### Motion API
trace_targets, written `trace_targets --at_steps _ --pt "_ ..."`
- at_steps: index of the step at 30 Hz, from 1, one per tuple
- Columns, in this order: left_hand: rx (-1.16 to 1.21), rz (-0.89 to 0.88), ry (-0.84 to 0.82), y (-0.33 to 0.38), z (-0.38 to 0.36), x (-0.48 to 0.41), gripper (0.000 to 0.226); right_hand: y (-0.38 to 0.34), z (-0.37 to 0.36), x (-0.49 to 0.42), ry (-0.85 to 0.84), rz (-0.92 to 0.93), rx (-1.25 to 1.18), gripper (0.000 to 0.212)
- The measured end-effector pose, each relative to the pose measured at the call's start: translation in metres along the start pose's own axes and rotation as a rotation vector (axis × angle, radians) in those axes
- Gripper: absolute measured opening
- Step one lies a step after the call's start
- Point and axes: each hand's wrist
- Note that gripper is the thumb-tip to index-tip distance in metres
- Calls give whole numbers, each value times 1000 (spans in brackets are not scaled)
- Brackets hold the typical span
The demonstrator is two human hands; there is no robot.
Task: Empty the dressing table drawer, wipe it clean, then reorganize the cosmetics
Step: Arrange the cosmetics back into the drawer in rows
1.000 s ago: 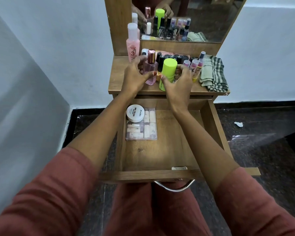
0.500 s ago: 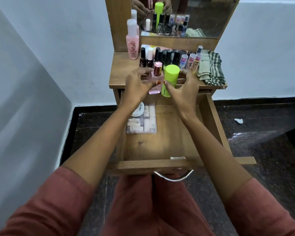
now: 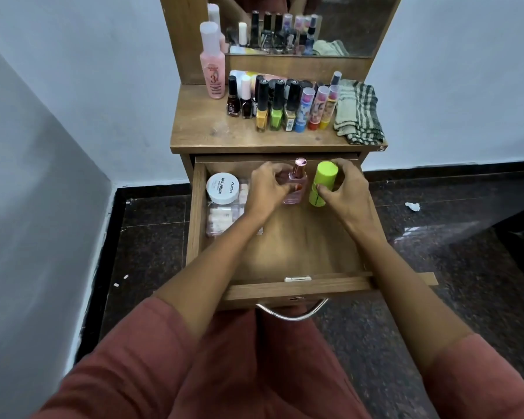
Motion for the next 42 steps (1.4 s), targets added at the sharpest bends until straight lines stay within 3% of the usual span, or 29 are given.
trace_targets --at_steps 9,22,30,36,42 --pt "18 52 -48 8 -36 -12 32 23 5 -20 77 -22 301 40" --pt "94 117 -35 24 -68 -27 33 37 3 -35 112 -74 357 48" --pt "59 183 123 19 -81 -22 23 40 1 -35 125 -78 369 49" --pt "10 250 56 19 -78 -23 11 38 1 -34 116 -84 379 52" --pt "59 267 -14 16 -76 -20 17 33 5 -31 90 -84 309 55"
Point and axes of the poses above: each hand's wrist, its own x-axis away from the middle knuckle, its own z-axis out of the back of the hand, y = z × x, and after that the axes turned 13 degrees about -x, right-handed
